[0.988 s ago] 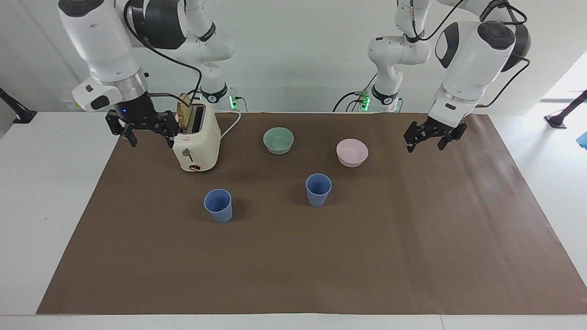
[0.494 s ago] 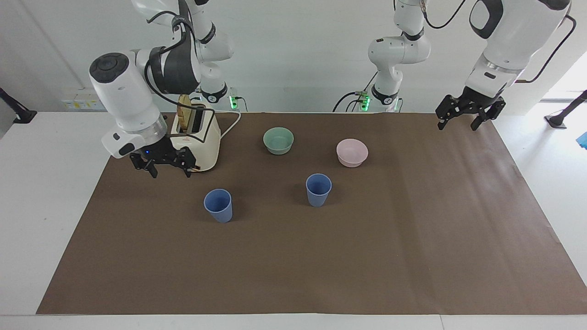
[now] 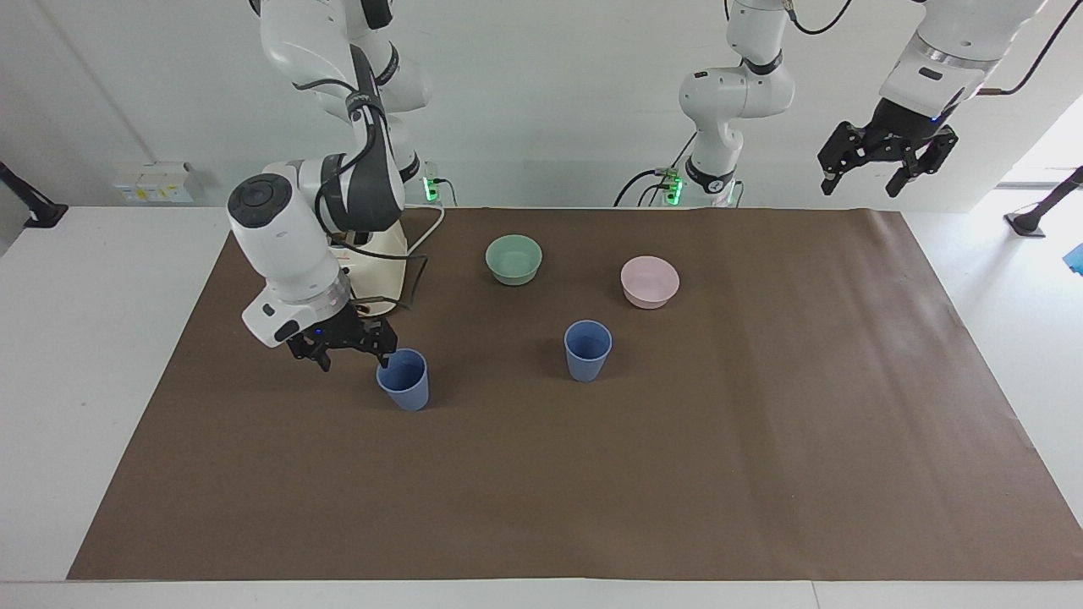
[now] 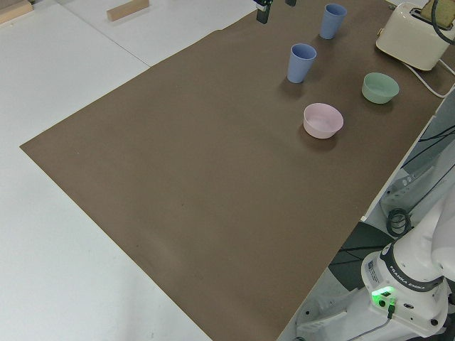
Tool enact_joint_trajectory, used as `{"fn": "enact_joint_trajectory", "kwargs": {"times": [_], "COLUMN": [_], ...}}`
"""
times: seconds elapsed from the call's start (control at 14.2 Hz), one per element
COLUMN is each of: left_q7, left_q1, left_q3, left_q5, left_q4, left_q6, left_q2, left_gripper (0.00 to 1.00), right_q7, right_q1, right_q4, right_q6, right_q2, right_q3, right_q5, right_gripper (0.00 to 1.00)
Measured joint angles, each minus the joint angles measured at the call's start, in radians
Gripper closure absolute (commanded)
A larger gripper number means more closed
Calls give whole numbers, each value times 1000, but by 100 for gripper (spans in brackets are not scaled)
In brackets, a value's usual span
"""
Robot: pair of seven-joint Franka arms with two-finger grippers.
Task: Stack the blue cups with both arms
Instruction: 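Reach the right gripper to the other blue cup and grasp it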
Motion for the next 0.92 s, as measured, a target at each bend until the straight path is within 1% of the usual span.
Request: {"fn": "enact_joint_trajectory", "kwargs": {"times": [0.35, 0.49, 0.56, 0.64, 0.71, 0.78, 0.85, 0.92], "left_q7": [0, 0, 0, 0, 0, 0, 0, 0], "left_q1": [0, 0, 0, 0, 0, 0, 0, 0], "left_q3": [3, 3, 4, 4, 4, 4, 4, 4], "left_q5": [0, 0, 0, 0, 0, 0, 0, 0], "left_q4": [0, 0, 0, 0, 0, 0, 0, 0], "left_q6": [-5, -8, -8, -9, -10, -12, -13, -14], "left_q2": [1, 1, 2, 2, 2, 2, 3, 3], "left_gripper": [0, 0, 0, 0, 0, 0, 0, 0], "right_q7": [0, 0, 0, 0, 0, 0, 0, 0], "right_q1": [3, 12, 17, 20, 22, 22, 22, 22], "right_q4": [-22, -24, -24, -25, -25, -26, -27, -27], "right_q6": [77, 87, 94, 95, 95, 95, 95, 95], "right_q2": [53, 70, 74, 76, 76, 76, 76, 76], "right_q3": [0, 0, 0, 0, 0, 0, 0, 0], "right_q5": [0, 0, 0, 0, 0, 0, 0, 0], "right_gripper": [0, 0, 14, 45, 70, 91, 100, 100]}}
